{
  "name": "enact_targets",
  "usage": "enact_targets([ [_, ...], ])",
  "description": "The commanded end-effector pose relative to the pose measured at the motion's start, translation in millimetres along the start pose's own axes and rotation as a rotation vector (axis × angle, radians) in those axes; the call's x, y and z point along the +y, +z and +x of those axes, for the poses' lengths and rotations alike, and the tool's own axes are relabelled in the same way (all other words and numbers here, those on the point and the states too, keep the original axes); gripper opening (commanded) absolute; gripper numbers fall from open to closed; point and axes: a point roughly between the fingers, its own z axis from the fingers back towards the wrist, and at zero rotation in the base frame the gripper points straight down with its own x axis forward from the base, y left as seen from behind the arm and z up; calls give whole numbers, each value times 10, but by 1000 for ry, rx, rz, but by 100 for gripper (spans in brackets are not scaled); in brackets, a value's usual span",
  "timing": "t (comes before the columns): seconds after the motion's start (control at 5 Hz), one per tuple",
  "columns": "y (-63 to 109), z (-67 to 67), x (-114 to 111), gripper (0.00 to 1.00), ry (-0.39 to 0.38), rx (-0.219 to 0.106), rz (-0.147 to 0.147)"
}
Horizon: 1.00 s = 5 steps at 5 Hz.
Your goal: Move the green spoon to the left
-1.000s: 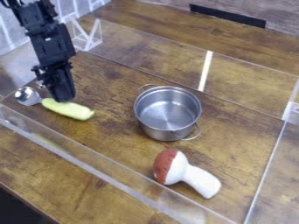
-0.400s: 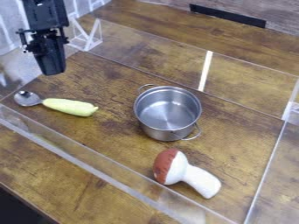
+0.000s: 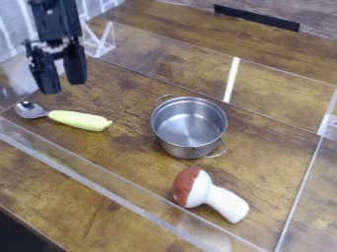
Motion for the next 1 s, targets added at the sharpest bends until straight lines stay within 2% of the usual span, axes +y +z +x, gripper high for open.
enact_targets([
  [0.0, -39, -49, 60, 100, 27, 0, 50],
  [0.2, -116, -31, 124, 0, 59, -12, 58],
  [0.4, -21, -84, 145, 0, 115, -29, 72],
  [0.6, 265, -77, 116, 0, 176, -36, 93],
  [0.8, 350, 9, 7, 0, 87, -3, 47],
])
